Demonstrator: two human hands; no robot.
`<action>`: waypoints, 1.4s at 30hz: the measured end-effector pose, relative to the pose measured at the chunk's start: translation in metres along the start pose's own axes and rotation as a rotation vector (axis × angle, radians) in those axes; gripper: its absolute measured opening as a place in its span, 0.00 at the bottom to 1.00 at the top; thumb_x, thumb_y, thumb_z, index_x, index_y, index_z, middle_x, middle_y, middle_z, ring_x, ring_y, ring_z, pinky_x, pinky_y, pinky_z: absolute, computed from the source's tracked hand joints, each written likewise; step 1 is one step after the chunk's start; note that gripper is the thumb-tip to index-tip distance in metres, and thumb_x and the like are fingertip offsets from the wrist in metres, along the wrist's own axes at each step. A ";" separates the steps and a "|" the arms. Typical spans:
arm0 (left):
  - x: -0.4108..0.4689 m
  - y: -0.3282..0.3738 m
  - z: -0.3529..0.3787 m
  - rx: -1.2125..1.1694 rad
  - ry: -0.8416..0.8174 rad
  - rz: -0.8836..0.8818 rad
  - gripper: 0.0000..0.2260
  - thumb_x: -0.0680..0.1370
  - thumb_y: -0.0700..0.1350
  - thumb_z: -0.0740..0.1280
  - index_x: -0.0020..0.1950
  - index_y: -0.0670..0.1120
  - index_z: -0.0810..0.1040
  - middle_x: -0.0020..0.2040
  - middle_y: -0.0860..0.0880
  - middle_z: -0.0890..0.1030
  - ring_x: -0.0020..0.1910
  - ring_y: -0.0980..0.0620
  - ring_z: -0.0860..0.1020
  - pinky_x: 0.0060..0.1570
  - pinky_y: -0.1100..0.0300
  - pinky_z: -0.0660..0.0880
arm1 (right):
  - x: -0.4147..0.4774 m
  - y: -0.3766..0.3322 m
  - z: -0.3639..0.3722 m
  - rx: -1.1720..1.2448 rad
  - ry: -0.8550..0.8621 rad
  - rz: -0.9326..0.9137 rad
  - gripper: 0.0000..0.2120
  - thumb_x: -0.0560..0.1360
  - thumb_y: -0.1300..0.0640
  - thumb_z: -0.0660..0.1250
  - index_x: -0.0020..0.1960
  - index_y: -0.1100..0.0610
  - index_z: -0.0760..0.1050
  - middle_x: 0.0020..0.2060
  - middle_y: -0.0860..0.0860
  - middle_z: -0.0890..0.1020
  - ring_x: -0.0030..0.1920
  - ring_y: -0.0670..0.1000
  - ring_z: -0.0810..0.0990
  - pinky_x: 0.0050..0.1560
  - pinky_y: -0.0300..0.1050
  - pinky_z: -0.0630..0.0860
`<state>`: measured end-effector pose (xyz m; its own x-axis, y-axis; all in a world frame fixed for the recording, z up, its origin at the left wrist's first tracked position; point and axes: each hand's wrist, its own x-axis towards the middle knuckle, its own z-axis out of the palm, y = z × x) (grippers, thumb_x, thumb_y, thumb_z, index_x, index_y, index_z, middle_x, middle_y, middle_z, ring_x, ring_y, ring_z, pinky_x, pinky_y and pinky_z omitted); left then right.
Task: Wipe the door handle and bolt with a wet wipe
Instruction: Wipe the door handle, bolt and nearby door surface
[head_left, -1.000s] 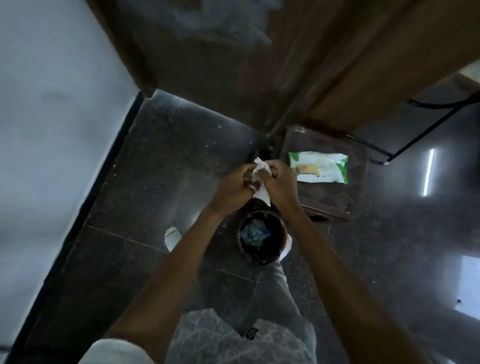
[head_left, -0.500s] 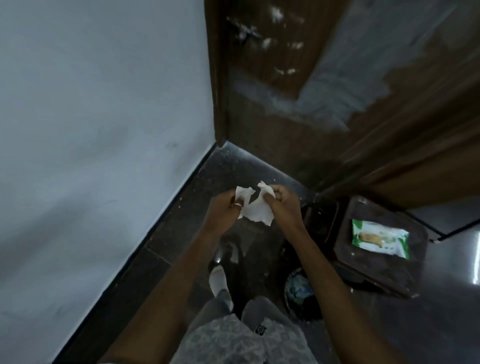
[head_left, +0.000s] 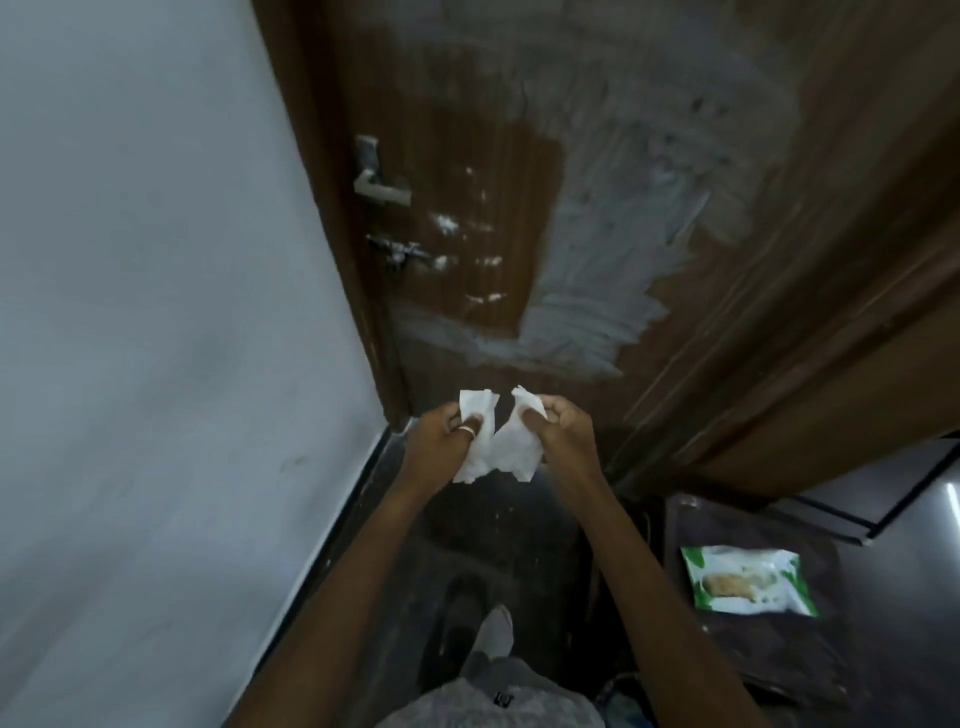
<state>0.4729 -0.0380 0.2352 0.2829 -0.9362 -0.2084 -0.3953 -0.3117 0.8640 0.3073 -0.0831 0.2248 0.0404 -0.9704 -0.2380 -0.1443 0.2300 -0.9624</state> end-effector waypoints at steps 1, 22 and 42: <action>0.010 0.004 0.001 0.025 0.006 0.010 0.11 0.81 0.49 0.65 0.56 0.43 0.81 0.47 0.50 0.83 0.44 0.53 0.81 0.46 0.58 0.79 | 0.007 -0.003 -0.002 -0.011 0.001 0.003 0.02 0.77 0.55 0.72 0.50 0.50 0.82 0.45 0.50 0.87 0.47 0.52 0.86 0.52 0.57 0.83; 0.112 0.031 0.113 -0.348 -0.632 -0.345 0.09 0.83 0.43 0.62 0.59 0.43 0.79 0.55 0.41 0.84 0.50 0.43 0.84 0.54 0.46 0.81 | 0.055 0.024 -0.058 0.023 0.233 0.230 0.09 0.73 0.57 0.71 0.53 0.55 0.81 0.46 0.53 0.87 0.49 0.55 0.86 0.54 0.57 0.83; 0.148 0.010 0.053 -0.444 -0.826 -0.270 0.11 0.82 0.45 0.65 0.61 0.44 0.79 0.56 0.44 0.85 0.55 0.45 0.84 0.57 0.45 0.79 | 0.071 0.003 -0.014 -0.467 0.295 0.131 0.24 0.71 0.46 0.77 0.64 0.50 0.76 0.53 0.45 0.80 0.52 0.42 0.80 0.53 0.39 0.78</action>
<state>0.4649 -0.1887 0.1890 -0.4528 -0.7143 -0.5337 0.0064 -0.6011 0.7991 0.2957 -0.1526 0.2064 -0.2752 -0.9309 -0.2403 -0.5546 0.3579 -0.7512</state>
